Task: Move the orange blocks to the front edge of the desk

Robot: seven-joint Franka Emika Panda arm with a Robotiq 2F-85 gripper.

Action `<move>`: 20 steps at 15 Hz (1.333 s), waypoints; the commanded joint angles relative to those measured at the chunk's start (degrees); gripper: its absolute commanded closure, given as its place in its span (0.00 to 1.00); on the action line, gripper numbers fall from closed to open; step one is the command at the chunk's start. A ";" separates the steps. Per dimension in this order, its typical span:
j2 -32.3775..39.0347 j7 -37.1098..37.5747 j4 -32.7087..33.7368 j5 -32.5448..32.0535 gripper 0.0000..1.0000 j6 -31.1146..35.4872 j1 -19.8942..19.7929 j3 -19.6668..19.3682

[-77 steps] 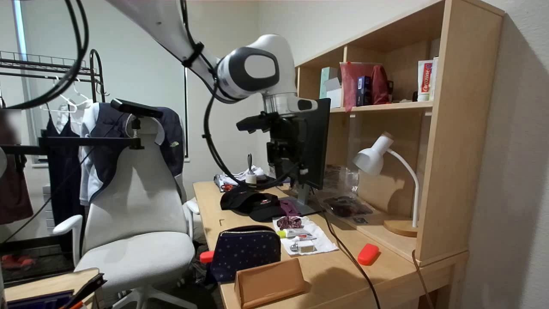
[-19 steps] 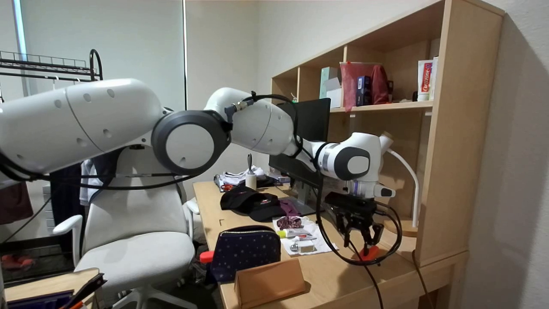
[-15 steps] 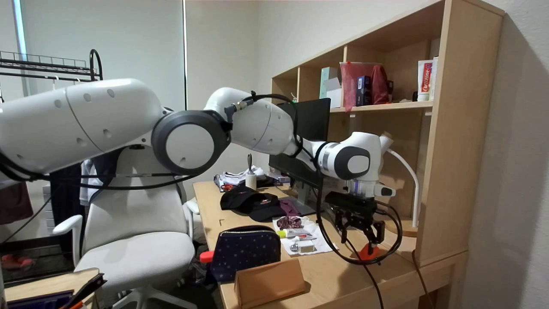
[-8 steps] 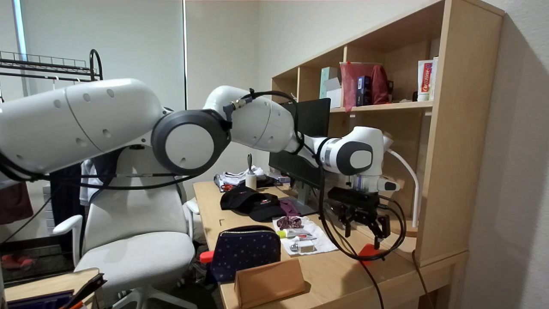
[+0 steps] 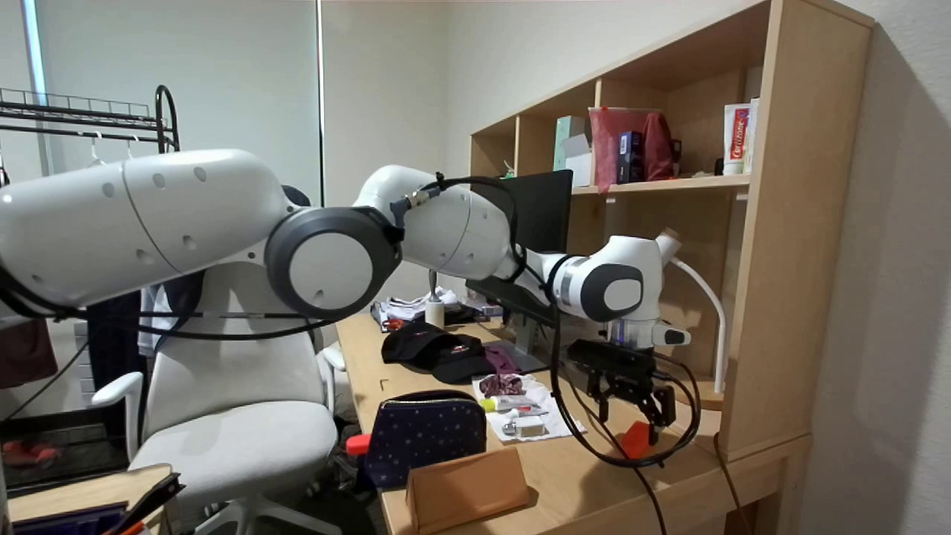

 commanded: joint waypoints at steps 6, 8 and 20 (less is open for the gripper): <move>4.15 -0.30 4.36 0.28 0.00 1.47 -0.02 0.37; 4.25 -1.47 4.48 0.12 0.00 1.17 -0.17 0.47; 4.68 -13.86 5.52 0.87 0.66 -3.95 -1.08 3.29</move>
